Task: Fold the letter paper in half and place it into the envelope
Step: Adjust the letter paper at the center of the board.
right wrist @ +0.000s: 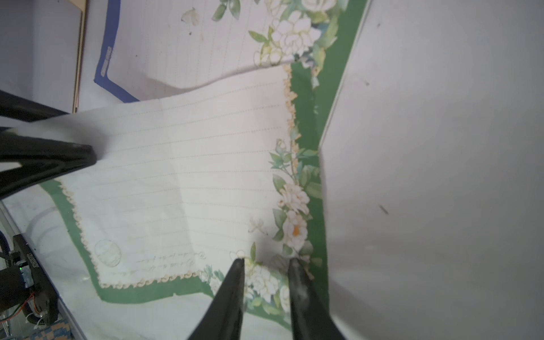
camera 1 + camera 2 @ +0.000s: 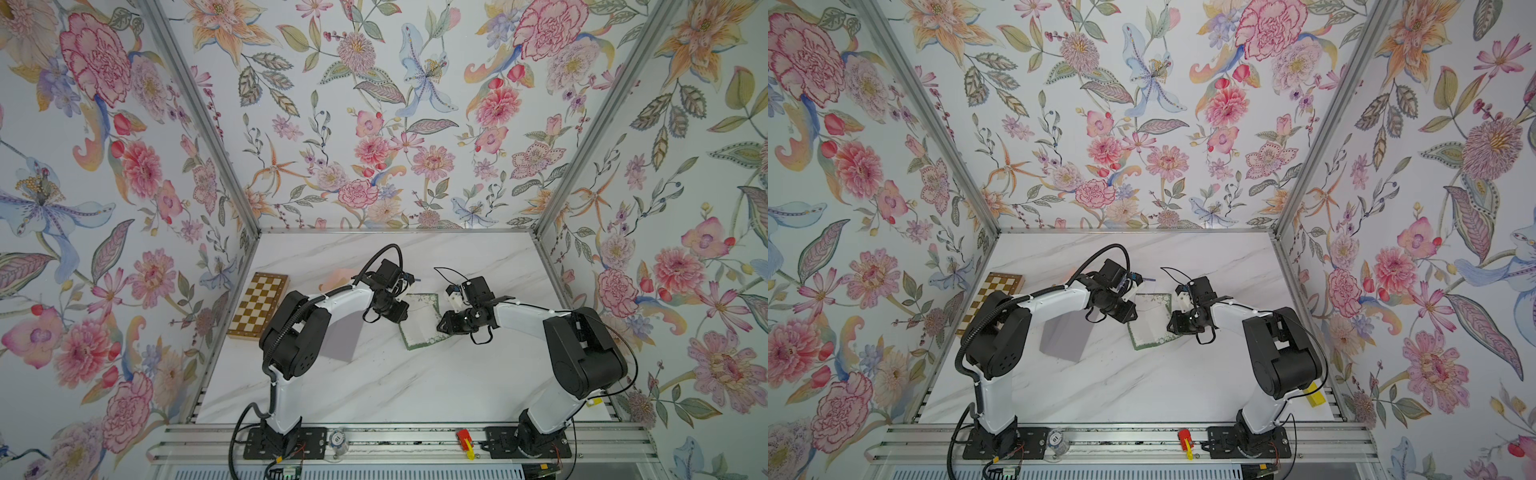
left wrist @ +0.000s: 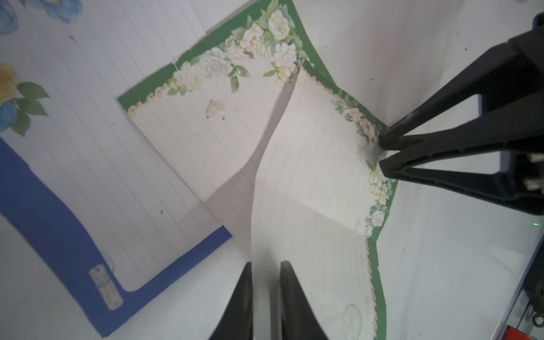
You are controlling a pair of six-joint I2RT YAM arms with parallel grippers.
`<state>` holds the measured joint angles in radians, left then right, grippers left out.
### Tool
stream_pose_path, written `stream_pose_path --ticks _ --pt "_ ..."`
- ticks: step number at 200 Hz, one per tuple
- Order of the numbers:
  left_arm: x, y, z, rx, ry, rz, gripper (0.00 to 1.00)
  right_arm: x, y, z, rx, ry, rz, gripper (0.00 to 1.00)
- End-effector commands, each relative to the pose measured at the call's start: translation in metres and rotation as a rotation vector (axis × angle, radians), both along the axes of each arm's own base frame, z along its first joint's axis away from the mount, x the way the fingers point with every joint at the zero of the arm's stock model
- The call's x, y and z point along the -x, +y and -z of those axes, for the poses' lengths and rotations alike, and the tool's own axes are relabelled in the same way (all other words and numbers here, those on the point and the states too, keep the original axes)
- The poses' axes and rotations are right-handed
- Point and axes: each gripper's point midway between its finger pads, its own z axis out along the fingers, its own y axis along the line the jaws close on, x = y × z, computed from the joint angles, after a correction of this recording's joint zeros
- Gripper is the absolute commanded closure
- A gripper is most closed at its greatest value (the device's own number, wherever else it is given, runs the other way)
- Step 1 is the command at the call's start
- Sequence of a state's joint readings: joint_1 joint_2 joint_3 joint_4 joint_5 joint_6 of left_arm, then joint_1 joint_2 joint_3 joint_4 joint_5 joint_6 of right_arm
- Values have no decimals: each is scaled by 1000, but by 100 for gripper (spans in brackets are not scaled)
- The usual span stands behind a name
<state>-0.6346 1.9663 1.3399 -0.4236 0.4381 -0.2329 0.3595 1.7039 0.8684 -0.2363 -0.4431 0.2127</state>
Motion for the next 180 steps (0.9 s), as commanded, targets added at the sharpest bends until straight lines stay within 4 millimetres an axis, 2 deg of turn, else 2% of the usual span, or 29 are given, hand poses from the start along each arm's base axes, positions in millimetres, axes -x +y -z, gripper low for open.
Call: stream_pose_path --ticks 1,26,42,64,144,180 --pt "1 1 -10 45 -12 -38 78 16 -4 21 20 87 23 71" --pt "3 5 -10 60 -18 -75 74 20 -4 27 17 126 45 72" --pt "4 8 -14 83 -28 -108 66 23 -5 31 19 148 55 72" --pt "7 9 -17 130 -31 -148 60 25 -6 36 25 170 69 72" --pt "27 15 -12 275 24 -283 59 31 -9 46 31 225 108 74" --pt "33 20 -17 342 27 -344 56 33 -9 48 28 243 118 75"
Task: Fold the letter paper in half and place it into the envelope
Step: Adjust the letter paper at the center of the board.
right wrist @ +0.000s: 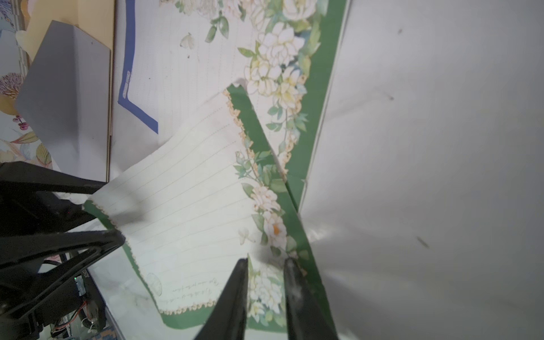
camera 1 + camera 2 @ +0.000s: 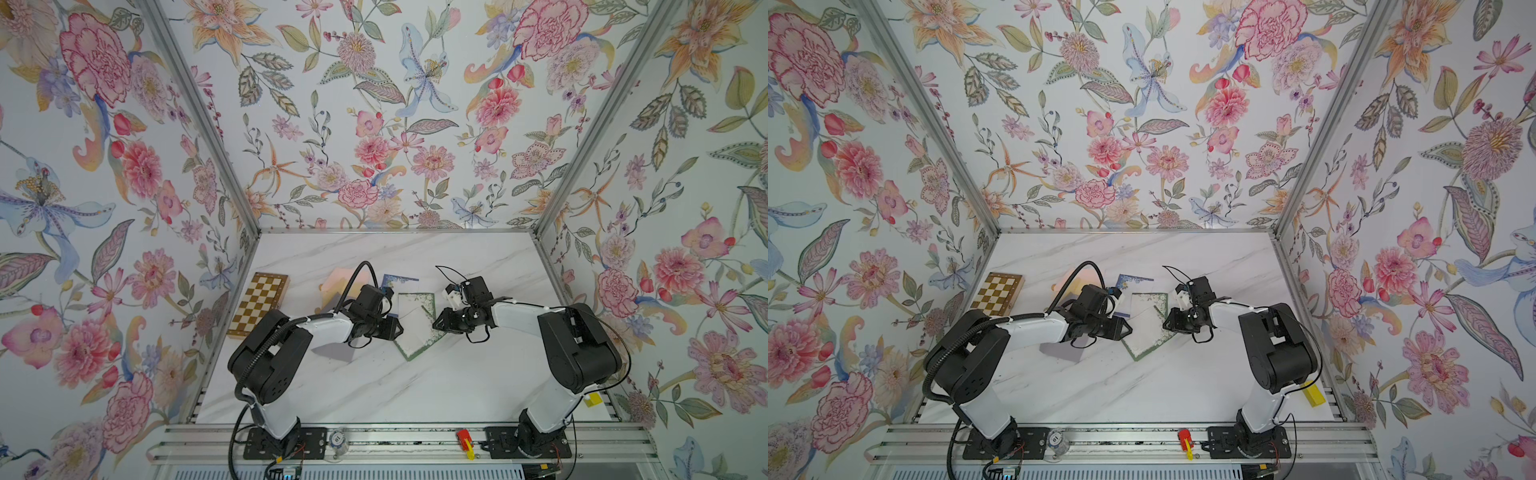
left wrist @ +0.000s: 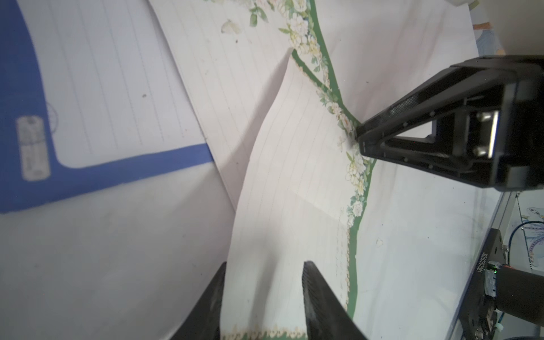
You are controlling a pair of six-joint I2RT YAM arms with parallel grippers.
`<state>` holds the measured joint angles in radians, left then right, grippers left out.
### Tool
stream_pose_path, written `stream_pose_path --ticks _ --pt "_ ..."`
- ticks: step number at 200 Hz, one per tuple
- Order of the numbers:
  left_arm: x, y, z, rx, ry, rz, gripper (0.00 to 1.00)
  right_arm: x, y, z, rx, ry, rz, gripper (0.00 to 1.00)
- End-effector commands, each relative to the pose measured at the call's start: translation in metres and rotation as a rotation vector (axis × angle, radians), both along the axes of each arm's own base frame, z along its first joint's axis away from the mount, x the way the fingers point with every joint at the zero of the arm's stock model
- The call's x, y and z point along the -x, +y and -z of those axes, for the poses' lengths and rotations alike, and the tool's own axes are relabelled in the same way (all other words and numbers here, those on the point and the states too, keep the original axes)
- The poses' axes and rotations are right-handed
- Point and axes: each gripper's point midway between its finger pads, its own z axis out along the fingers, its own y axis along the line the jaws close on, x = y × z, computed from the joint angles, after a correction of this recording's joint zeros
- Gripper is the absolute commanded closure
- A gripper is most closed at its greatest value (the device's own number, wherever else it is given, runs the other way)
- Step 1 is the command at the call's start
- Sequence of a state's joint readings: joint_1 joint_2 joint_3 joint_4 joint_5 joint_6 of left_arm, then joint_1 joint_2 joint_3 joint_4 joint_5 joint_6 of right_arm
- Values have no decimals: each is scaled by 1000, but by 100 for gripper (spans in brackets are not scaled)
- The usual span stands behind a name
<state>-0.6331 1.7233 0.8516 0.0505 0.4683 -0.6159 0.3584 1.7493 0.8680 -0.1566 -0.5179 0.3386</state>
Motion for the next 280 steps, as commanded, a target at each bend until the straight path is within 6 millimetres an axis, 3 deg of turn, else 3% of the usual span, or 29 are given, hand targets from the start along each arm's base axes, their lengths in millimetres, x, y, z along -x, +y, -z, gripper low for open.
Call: stream_pose_path --ticks 1,24,206,280 --pt "-8 -4 -24 107 -32 -62 56 39 -23 46 120 186 35 75" --pt "-6 -1 -24 109 -38 -80 50 40 -23 47 121 194 39 75" --pt "31 -8 -8 225 58 -190 47 47 -25 53 111 248 75 76" --pt "45 -14 -4 280 97 -218 56 51 -27 55 104 276 95 76"
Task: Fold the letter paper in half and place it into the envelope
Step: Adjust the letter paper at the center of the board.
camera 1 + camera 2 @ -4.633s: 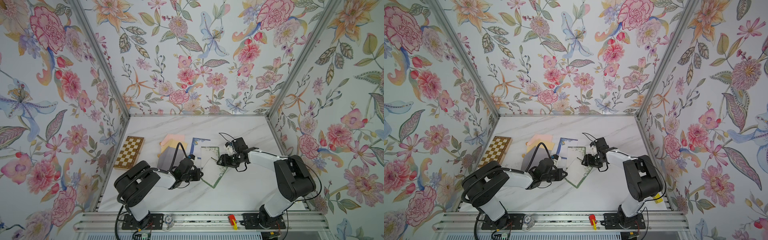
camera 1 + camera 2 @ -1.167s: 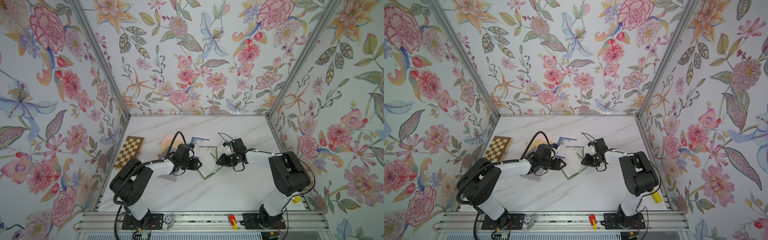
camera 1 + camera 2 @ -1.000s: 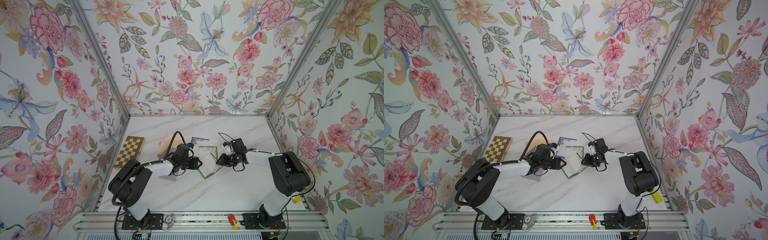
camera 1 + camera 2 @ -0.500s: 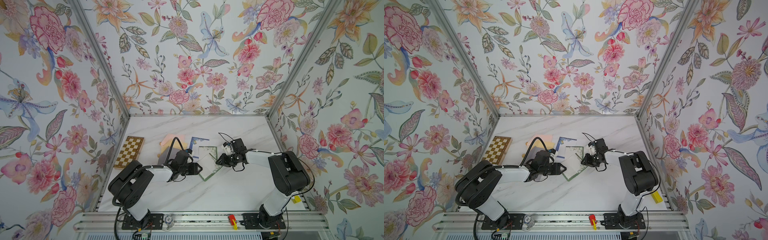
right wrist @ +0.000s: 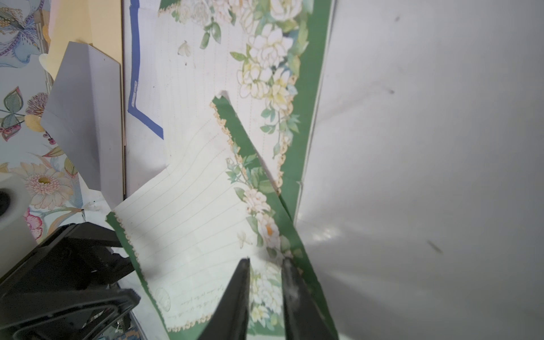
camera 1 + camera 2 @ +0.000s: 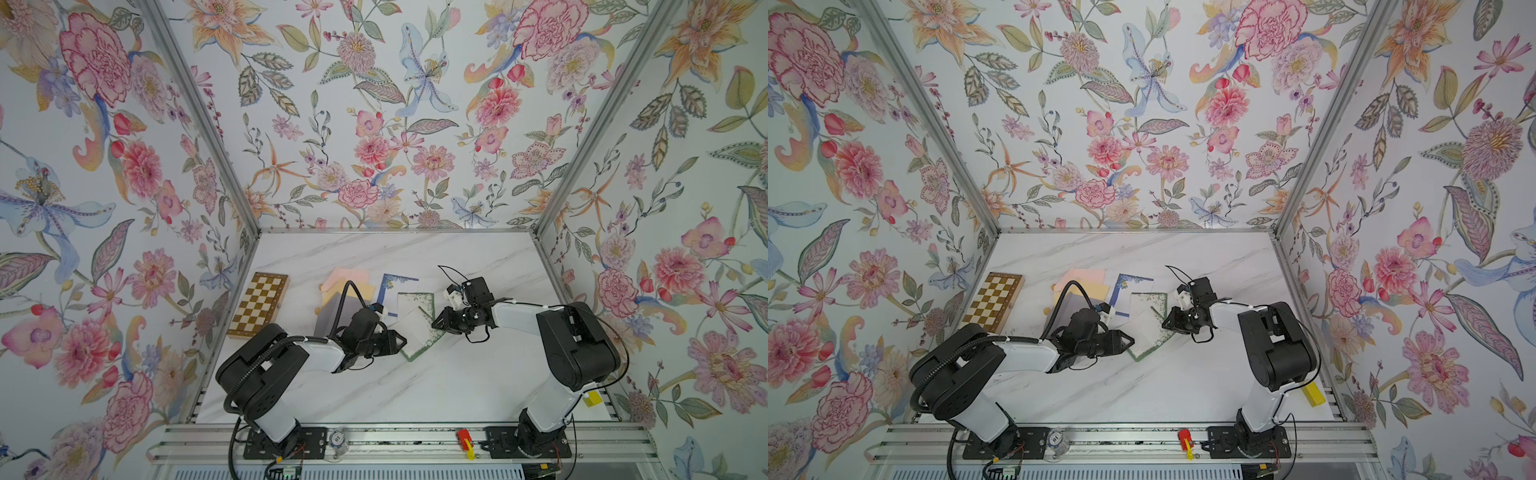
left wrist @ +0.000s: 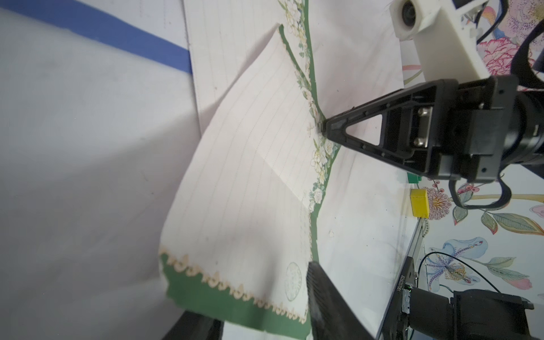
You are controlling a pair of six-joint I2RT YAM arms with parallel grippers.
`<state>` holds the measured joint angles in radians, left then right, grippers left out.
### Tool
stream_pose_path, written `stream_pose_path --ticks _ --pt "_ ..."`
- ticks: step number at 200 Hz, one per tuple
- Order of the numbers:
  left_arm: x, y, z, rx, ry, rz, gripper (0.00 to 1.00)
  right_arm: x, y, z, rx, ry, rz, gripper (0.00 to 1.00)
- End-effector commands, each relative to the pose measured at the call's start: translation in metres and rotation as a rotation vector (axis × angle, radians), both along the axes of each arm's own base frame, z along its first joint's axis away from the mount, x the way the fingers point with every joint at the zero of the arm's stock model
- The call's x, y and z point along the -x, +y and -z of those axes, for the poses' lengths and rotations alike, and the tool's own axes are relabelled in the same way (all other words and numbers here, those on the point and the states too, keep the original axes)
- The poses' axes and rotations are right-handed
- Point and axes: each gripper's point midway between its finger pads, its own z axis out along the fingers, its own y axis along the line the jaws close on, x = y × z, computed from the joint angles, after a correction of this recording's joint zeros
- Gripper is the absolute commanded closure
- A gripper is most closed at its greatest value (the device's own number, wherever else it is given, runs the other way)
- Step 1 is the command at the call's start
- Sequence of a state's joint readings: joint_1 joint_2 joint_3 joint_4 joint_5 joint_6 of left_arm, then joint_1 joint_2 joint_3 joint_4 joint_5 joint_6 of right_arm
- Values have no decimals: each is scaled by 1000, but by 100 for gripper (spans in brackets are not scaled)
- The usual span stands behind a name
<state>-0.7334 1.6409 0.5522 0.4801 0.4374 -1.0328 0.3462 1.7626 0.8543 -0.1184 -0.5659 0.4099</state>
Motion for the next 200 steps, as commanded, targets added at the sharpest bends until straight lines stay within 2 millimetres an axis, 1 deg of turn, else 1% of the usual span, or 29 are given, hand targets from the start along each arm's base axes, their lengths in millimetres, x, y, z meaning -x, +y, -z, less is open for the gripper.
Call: stream_pose_path --ticks 1,50,74,104,112,128,151,166,183,200 --pt "2 -5 -8 40 -12 -22 56 51 -30 54 156 233 39 76" --pt "9 -13 -10 53 -10 -9 61 53 -30 55 150 246 51 77" --pt "11 -17 -7 56 0 -2 65 56 -30 57 148 251 51 77" --pt "14 -24 -3 57 11 14 73 57 -31 57 146 252 53 78" --pt "14 -24 -1 47 13 17 74 57 -31 57 145 251 53 78" --pt "13 -22 1 9 13 19 81 58 -31 57 145 250 54 78" --pt "11 -18 6 -60 9 27 87 59 -31 56 142 247 53 78" --pt "9 -17 6 -82 2 35 91 59 -31 55 139 243 52 78" --pt "8 -19 6 -93 -3 46 97 59 -31 53 135 238 53 78" --pt "7 -22 6 -101 -6 64 100 59 -31 49 128 229 53 77"
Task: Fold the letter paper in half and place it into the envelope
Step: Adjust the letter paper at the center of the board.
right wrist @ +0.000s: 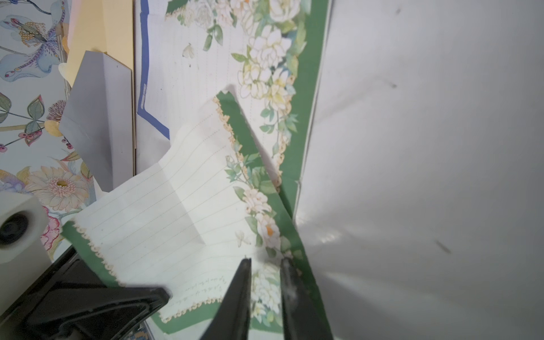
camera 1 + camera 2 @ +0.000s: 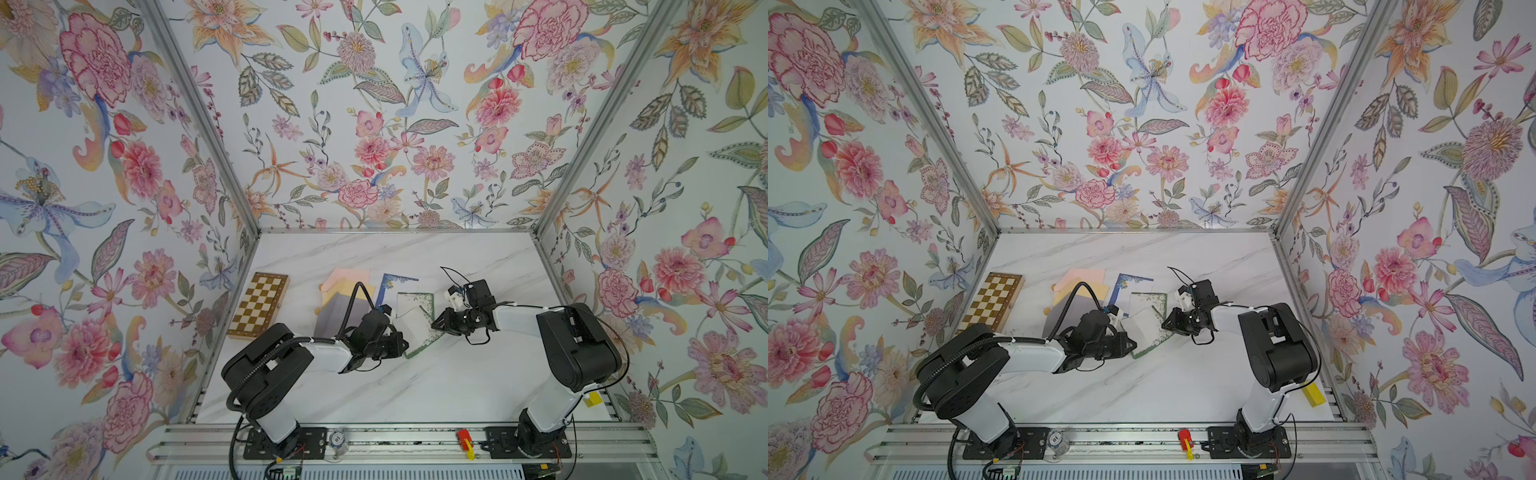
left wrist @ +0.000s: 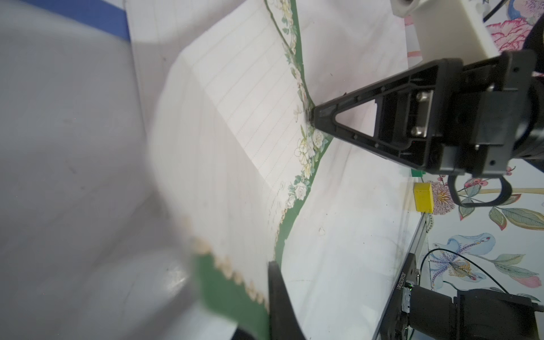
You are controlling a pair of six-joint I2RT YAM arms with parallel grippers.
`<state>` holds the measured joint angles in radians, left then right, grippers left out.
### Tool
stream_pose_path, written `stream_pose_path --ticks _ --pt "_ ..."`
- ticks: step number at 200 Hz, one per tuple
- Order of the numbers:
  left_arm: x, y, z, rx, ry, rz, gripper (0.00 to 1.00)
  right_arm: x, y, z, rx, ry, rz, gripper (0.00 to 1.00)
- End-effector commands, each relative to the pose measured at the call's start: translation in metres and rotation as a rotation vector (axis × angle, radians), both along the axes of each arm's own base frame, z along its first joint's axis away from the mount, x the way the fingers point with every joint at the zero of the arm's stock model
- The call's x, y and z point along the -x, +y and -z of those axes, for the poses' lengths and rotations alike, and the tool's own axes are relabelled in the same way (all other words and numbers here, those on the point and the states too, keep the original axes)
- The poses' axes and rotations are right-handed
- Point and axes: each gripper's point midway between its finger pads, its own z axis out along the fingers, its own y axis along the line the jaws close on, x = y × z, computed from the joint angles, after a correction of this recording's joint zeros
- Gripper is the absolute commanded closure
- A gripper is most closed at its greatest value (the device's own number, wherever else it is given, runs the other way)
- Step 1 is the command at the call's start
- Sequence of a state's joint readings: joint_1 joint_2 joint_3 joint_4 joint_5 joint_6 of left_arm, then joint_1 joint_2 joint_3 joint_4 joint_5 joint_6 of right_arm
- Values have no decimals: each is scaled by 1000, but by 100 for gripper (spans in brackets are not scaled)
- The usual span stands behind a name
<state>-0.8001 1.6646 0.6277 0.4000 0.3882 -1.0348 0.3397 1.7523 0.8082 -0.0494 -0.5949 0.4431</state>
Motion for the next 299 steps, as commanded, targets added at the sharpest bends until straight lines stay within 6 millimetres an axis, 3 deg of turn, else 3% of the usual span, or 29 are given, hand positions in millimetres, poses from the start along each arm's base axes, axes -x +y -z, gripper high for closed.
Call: stream_pose_path --ticks 1,63,108,147,214,299 --pt "2 -2 8 -59 -5 38 100 56 -32 48 166 232 31 77" --pt "-10 -6 -3 -187 -49 206 100 37 -32 6 147 90 8 75" --pt "-20 -10 -8 -276 -73 392 100 26 -44 -31 209 -38 -49 71" --pt "-28 -17 -6 -340 -92 530 100 18 -53 -51 236 -108 -69 70" --pt "-49 -24 -17 -386 -160 638 100 0 -50 -48 210 -100 -96 76" --pt "-69 -19 -20 -471 -192 727 100 -20 -43 -37 128 -54 -80 81"
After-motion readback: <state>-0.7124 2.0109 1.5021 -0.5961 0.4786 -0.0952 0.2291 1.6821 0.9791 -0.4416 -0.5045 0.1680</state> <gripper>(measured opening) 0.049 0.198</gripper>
